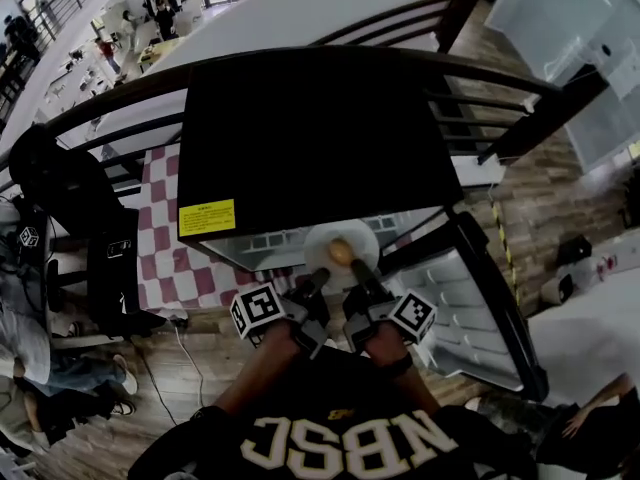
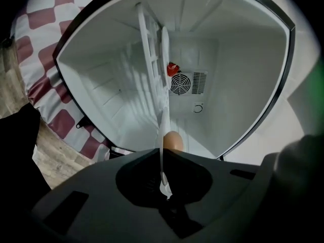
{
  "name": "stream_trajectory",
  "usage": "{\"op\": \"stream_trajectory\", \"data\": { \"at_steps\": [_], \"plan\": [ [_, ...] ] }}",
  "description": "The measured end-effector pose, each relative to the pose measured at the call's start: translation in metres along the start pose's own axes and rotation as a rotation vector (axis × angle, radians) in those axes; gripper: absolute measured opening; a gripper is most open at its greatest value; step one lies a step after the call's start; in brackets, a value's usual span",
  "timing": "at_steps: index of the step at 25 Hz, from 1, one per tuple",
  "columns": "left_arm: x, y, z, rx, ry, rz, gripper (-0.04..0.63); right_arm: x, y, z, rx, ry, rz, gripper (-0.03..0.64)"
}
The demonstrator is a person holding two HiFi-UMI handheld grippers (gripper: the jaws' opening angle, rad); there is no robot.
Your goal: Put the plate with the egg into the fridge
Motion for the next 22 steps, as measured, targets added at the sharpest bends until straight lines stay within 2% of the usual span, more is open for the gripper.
{"op": "stream_trajectory", "data": {
  "at_steps": [4, 9, 22],
  "plan": [
    [-0.006, 0.0, 0.012, -0.009, 0.012, -0.003, 0.031, -0.008, -0.003, 0.007, 0.024, -0.025, 0.016, 0.038],
    [-0.016, 0.001, 0.027, -0.021, 0.021, 0.015, 0.031, -0.017, 0.0, 0.02, -0.012, -0.048, 0.021, 0.038],
    [-0.036, 0.001, 0.038, -0.02, -0.004, 0.011, 0.031, -0.023, -0.001, 0.044, -0.034, -0.074, 0.029, 0.038]
  ]
}}
Point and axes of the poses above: the fingertips, and each gripper's own axes: z forward along the fingers, y to its left, x out of its underside, the point moved 7 cm from there along -z, backward along the fingers, and after that the axes turned 12 degrees about z, right-handed, at the moved point
